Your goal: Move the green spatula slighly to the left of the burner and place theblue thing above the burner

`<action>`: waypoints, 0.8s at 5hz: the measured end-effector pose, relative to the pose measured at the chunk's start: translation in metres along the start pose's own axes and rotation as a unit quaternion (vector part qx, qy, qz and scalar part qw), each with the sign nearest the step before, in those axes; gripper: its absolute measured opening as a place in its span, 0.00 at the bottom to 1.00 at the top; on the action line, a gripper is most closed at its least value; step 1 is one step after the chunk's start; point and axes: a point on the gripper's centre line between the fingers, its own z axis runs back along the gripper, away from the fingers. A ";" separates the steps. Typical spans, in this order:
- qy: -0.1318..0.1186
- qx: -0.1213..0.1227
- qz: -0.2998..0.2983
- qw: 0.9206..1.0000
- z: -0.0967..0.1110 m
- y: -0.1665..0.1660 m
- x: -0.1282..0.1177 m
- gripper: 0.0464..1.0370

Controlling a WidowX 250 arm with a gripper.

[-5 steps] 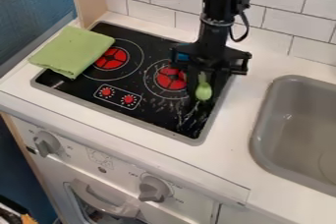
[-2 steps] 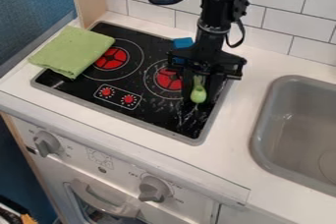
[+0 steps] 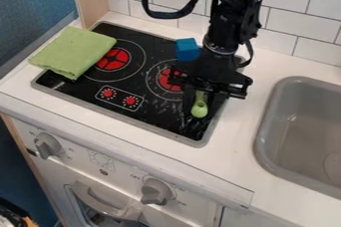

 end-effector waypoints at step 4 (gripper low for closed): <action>-0.060 -0.006 0.003 0.998 0.049 0.019 0.008 0.96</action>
